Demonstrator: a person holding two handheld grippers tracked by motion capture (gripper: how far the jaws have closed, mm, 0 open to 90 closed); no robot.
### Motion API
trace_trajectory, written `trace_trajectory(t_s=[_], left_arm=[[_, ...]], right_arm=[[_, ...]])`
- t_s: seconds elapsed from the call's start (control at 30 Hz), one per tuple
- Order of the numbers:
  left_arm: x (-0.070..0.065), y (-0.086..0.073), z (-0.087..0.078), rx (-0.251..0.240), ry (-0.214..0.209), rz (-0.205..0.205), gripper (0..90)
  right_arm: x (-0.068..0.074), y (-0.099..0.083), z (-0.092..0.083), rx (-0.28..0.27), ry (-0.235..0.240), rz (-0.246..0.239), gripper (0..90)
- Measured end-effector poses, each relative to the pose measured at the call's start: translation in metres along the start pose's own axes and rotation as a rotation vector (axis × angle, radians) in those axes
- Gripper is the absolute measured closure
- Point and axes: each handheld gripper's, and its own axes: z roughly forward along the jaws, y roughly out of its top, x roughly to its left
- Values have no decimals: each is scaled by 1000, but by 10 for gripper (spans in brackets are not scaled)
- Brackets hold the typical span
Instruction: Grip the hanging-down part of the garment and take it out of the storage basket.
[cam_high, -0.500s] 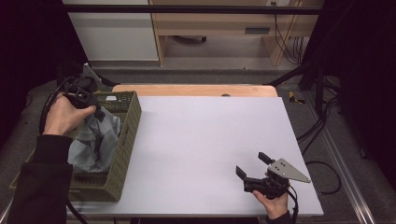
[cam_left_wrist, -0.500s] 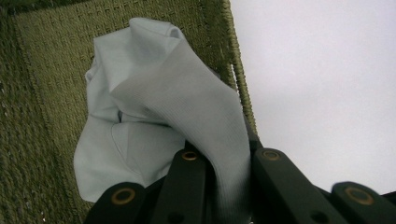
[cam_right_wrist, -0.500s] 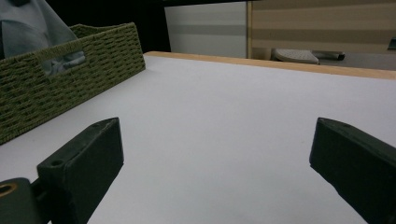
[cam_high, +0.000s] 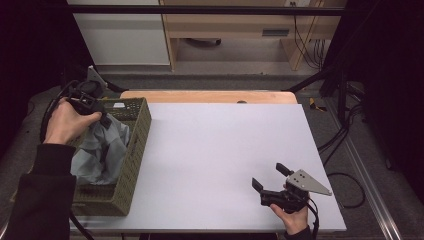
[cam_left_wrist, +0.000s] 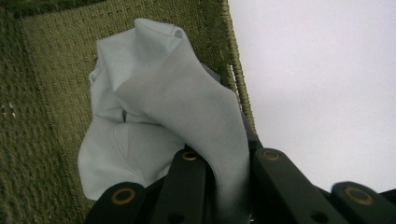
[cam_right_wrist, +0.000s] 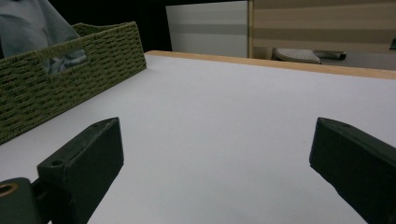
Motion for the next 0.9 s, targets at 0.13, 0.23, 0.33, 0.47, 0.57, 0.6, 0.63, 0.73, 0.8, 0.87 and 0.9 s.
trace_trajectory(t_s=[0.13, 0.23, 0.33, 0.47, 0.57, 0.6, 0.63, 0.73, 0.8, 0.87, 0.9], left_arm=[[0, -3, -12, -24, 4, 6, 853], [1, -6, -22, -39, 4, 11, 855], [1, -7, -34, -55, 11, 14, 857], [1, -10, -50, -76, 22, 14, 858], [1, -12, -64, -97, 29, 15, 859], [1, -12, -69, -105, 30, 12, 859], [1, -13, -74, -117, 35, 12, 859], [1, -14, -88, -144, 38, 12, 860], [0, -15, -97, -161, 35, 13, 860], [0, -16, -100, -166, 34, 15, 860], [-1, -17, -107, -182, 34, 17, 860]], right_arm=[[1, 0, 1, 9, 6, -2, 31], [1, 0, 1, 8, 10, -4, 31], [2, 0, 2, 7, 12, -2, 32], [2, 0, 3, 9, 16, -2, 32], [3, 0, 4, 9, 18, -4, 32], [2, 0, 4, 9, 20, -6, 32], [3, 0, 4, 8, 23, -4, 32], [3, 1, 4, 9, 21, 0, 32], [3, 0, 5, 10, 24, 3, 32], [4, 0, 5, 12, 25, 2, 32], [4, 1, 6, 14, 27, 0, 32]])
